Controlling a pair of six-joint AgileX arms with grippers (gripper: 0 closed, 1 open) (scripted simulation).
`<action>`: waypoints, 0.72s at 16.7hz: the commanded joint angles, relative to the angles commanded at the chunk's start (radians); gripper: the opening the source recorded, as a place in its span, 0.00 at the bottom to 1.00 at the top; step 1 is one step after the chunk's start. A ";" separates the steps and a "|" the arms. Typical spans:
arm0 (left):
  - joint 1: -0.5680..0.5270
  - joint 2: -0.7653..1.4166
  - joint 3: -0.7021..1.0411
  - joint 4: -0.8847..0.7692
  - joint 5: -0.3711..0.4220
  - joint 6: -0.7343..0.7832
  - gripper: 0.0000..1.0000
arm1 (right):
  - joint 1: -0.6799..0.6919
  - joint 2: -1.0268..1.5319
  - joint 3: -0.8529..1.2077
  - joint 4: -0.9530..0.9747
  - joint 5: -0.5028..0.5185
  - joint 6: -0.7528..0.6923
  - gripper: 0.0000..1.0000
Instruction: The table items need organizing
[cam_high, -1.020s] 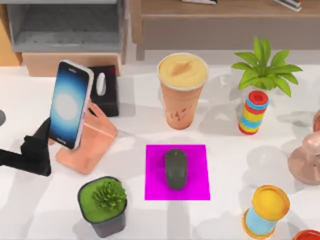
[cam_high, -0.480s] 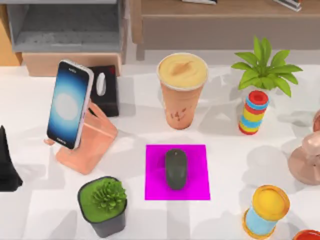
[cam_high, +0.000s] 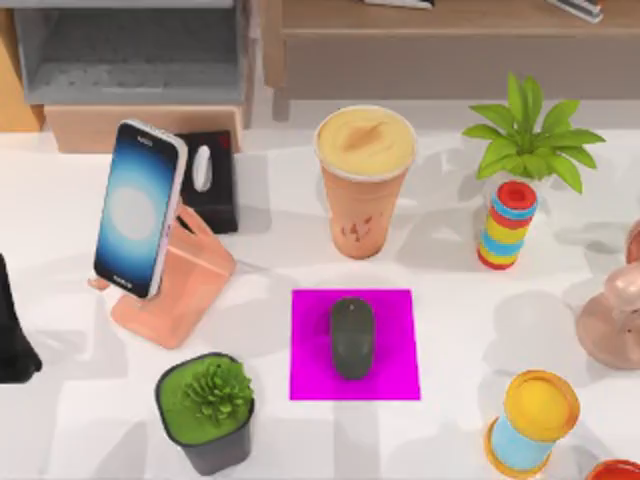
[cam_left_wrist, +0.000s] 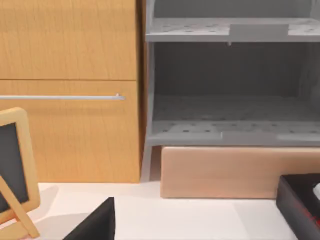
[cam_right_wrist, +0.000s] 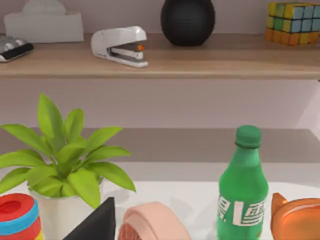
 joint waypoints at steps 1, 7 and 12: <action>0.000 0.000 0.000 0.000 0.000 0.000 1.00 | 0.016 0.029 0.010 0.017 0.013 0.000 1.00; 0.000 0.000 0.000 0.000 0.000 0.000 1.00 | 0.218 0.401 0.113 0.209 0.155 -0.009 1.00; 0.000 0.000 0.000 0.000 0.000 0.000 1.00 | 0.464 0.886 0.246 0.454 0.329 -0.018 1.00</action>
